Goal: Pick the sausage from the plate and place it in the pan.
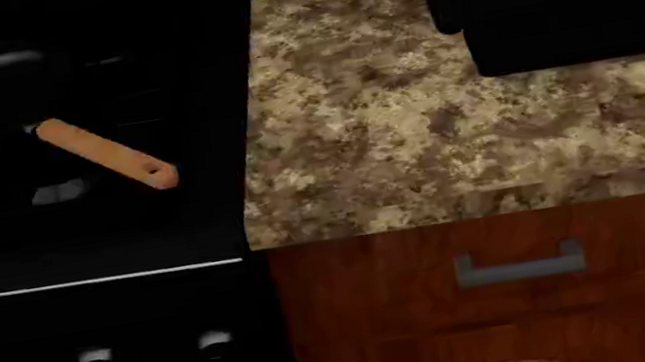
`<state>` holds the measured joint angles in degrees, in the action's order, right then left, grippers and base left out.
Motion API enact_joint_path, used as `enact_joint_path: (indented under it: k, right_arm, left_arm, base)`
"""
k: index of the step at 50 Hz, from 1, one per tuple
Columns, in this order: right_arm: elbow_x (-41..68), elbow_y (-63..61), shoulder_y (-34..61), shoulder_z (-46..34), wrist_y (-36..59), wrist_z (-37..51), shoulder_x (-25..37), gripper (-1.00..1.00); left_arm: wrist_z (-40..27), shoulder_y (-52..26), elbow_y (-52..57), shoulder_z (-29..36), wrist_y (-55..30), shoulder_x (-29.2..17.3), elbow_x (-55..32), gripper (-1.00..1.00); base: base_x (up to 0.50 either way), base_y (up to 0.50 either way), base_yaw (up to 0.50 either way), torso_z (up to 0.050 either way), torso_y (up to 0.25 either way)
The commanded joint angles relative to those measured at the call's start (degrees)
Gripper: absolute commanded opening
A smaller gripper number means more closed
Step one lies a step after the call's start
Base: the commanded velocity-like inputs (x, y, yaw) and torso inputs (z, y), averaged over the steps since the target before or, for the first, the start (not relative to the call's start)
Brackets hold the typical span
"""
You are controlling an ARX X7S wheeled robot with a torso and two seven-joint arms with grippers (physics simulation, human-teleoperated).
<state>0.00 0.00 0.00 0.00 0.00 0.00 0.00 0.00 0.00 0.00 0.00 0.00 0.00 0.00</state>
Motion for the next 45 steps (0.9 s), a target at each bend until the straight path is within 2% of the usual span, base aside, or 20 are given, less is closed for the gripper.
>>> enact_joint_path:
  k: [1, 14, 15, 16, 36, 45]
  right_arm:
    - [0.00, 0.00, 0.00, -0.72, 0.00, 0.72, 0.54, 1.00]
    - [2.70, -0.03, -0.08, -2.86, -0.31, 3.52, 2.55, 1.00]
    - [11.70, -1.84, 0.21, -6.53, 5.58, 10.46, 6.18, 1.00]
    - [0.70, -0.08, -0.14, -0.45, -0.18, 1.15, 0.49, 1.00]
    - [3.22, -0.74, -0.29, -4.15, 0.33, 4.46, 3.61, 1.00]
    - [3.49, -0.79, -0.29, -5.19, 0.28, 5.26, 4.36, 1.00]
  left_arm:
    - [-0.64, 0.00, 0.00, 0.64, 0.00, -0.57, -0.56, 1.00]
    - [-3.04, 0.07, -1.38, 2.32, 0.58, -2.40, -4.90, 1.00]
    - [-8.22, -0.28, -2.09, 7.26, 2.44, -6.50, -11.30, 1.00]
    - [-0.97, 0.14, -0.87, -0.01, -0.73, -0.42, -1.98, 1.00]
    - [-4.67, -0.04, -1.26, 4.00, 1.27, -3.64, -3.80, 1.00]
    - [-5.07, 0.25, -0.80, 5.04, 1.82, -4.52, -4.28, 1.00]
  base:
    - [0.00, 0.00, 0.00, 0.000, 0.000]
    - [0.00, 0.00, 0.00, 0.000, 0.000]
    - [0.00, 0.00, 0.00, 0.000, 0.000]
    - [0.00, 0.00, 0.00, 0.000, 0.000]
    - [0.00, 0.00, 0.00, 0.000, 0.000]
    - [0.00, 0.00, 0.00, 0.047, 0.000]
